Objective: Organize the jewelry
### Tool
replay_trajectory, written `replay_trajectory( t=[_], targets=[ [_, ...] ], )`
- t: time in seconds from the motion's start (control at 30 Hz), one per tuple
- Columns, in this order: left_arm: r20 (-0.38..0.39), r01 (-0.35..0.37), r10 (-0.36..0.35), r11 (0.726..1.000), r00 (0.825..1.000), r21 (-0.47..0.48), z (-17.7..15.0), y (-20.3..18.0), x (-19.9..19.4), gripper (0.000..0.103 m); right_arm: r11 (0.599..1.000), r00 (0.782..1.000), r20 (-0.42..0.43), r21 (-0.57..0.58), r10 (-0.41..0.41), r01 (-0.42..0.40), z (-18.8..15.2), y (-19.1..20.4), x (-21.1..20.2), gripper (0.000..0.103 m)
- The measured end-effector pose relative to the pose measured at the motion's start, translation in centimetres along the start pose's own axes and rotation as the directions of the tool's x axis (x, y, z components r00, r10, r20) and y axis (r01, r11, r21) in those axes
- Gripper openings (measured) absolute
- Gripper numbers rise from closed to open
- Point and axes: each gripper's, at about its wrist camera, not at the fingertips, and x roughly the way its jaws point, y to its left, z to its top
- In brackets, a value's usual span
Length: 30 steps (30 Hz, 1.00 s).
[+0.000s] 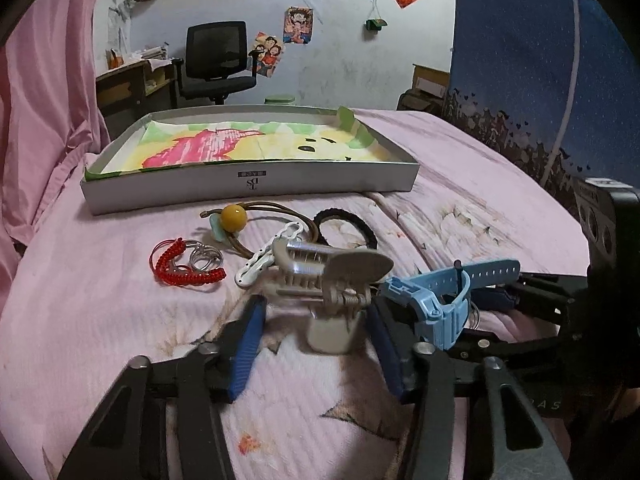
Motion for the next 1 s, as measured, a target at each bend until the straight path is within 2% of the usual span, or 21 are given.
replay_trajectory(
  t=[0.33,0.6,0.77,1.0],
  targets=[
    [0.022,0.017,-0.017,0.999,1.0,-0.03,-1.0,0.1,-0.9,0.028,0.999,0.999,0.029,0.039,0.033,-0.034,-1.0,-0.1,-1.1,0.04],
    [0.101,-0.032,0.037,0.998,0.994,-0.056,-4.0,-0.9,-3.7,0.027,0.993,0.995,0.058,0.073,0.087,-0.091,-2.5,0.5,-2.9,0.04],
    [0.156,-0.039,0.054,0.994,0.986,-0.1,-5.6,-1.0,-5.5,0.027,0.985,0.985,0.082,0.066,0.153,-0.159,-3.1,1.0,-3.7,0.04],
    [0.188,-0.059,0.087,0.987,0.978,-0.151,-6.5,-0.5,-7.0,0.027,0.975,0.964,0.155,0.019,0.218,-0.223,-3.4,2.0,-4.7,0.04]
  ],
)
